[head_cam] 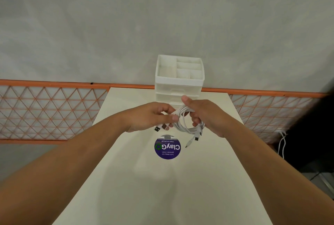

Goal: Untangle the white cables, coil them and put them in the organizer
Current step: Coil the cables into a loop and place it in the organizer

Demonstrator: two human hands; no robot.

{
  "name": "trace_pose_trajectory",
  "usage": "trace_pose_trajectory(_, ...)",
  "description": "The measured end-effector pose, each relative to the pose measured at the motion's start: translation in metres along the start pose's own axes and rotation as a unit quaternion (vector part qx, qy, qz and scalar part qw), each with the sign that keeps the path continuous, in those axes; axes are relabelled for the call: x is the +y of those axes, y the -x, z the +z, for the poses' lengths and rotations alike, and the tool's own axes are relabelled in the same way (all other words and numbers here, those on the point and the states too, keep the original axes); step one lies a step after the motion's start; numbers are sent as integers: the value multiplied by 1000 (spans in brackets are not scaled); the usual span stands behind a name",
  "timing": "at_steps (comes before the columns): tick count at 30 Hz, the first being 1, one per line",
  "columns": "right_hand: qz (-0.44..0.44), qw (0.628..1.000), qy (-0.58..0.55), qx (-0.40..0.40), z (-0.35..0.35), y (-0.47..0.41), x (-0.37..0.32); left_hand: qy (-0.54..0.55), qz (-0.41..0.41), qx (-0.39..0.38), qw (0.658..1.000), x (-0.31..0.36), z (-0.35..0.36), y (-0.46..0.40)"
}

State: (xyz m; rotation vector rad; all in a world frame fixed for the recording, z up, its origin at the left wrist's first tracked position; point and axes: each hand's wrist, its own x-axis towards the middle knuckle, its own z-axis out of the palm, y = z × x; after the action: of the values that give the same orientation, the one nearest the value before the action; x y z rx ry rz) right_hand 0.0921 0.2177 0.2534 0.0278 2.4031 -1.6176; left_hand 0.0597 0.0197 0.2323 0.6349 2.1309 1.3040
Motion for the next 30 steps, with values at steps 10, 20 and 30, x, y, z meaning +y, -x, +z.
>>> trace_pose_trajectory(10,-9,1000,-2,29,-4,-2,6,-32,22,0,999,9,-6,5)
trace_pose_trajectory(20,-22,994,-26,105,2,-6,9,87,10,47,995,3,6,1)
trace_pose_trajectory(30,1,995,32,98,4,-6,17,207,-61,55,975,7,1,0)
